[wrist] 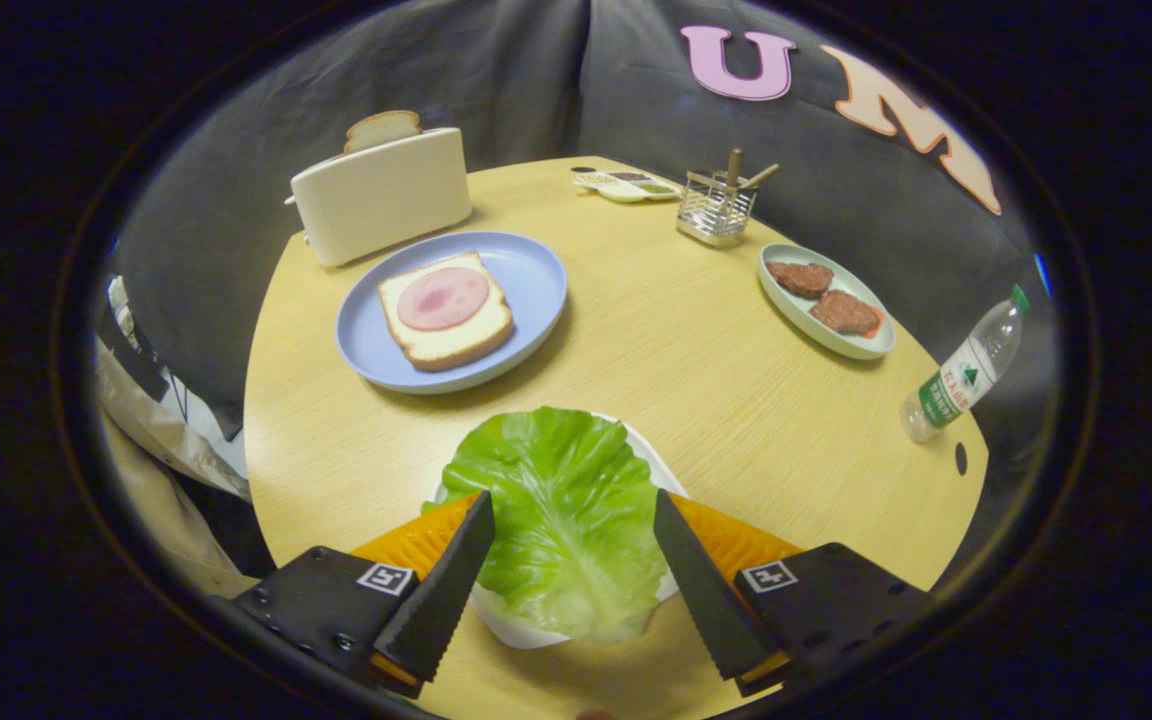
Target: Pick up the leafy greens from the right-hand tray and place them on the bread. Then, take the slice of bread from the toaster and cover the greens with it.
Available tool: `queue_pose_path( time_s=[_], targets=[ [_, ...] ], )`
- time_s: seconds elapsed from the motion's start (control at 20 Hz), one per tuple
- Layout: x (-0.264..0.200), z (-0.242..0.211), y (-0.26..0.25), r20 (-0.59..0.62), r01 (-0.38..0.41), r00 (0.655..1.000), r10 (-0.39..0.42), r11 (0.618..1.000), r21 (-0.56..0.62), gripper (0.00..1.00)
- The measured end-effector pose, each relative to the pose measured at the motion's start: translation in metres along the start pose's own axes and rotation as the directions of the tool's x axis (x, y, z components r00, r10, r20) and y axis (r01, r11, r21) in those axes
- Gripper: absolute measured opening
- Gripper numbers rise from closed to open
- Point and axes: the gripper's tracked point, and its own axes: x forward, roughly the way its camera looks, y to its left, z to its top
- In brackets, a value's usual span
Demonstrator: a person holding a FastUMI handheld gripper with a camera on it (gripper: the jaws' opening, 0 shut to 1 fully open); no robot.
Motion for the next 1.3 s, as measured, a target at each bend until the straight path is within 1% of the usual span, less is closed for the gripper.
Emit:
queue_pose_path(
  time_s=[0.25,0.3,0.55,0.6,0.8,1.05,1.25,1.3],
  targets=[
    [0.013,-0.012,0.003,-0.043,-0.015,0.999,0.015,1.0,0.021,1.0],
    [0.013,-0.012,0.005,-0.046,-0.026,0.999,0.027,0.999,0.03,1.0],
    [0.015,-0.013,0.004,-0.047,-0.028,0.998,0.03,0.999,0.045,1.0],
    [0.013,-0.013,0.004,-0.048,-0.026,0.998,0.028,0.999,0.043,0.93],
    [0.015,-0.01,0.01,-0.045,-0.021,0.999,0.023,0.999,0.045,0.59],
    [0.017,-0.007,0.015,-0.009,-0.007,1.0,0.007,0.999,0.044,0.16],
    [0.013,-0.003,0.014,-0.007,0.011,1.0,-0.01,0.998,0.064,0.05],
    [0.01,-0.001,0.015,-0.009,0.017,1.0,-0.017,0.997,0.073,0.05]
  ],
)
